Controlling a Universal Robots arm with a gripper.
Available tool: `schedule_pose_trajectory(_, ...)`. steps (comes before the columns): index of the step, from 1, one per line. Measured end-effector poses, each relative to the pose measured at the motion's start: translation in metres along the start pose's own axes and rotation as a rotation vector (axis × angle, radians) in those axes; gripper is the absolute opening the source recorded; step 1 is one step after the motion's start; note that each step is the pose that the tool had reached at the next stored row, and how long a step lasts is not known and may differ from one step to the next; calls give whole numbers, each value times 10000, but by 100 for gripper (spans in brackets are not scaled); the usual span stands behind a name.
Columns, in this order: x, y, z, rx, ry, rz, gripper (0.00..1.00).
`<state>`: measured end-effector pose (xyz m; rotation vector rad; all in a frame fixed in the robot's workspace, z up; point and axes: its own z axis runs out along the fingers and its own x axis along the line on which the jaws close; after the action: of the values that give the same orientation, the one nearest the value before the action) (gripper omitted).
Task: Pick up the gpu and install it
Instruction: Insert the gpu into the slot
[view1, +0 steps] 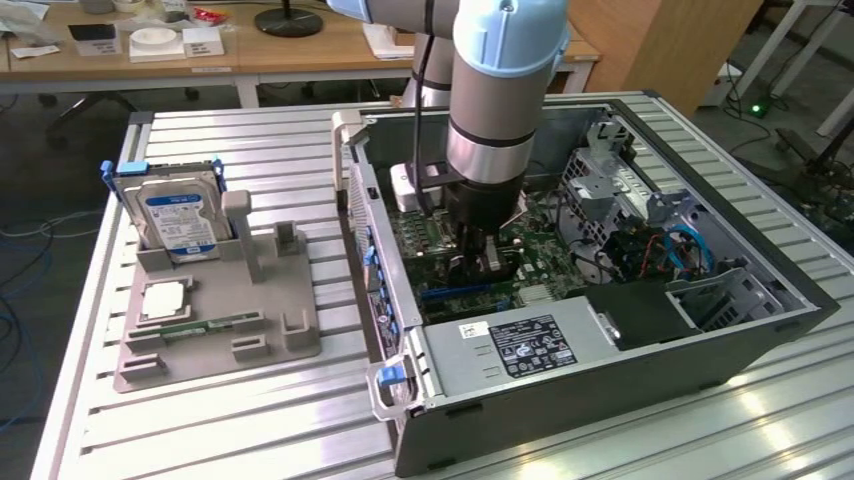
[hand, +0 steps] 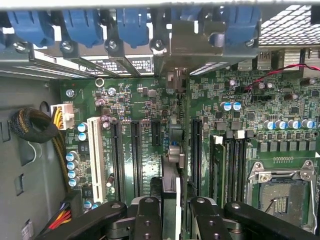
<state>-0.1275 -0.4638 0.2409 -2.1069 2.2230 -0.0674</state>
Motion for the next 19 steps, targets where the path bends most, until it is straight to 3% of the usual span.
schedule_pose_trajectory(19, -29, 2, 0, 2, 60, -5, 27)
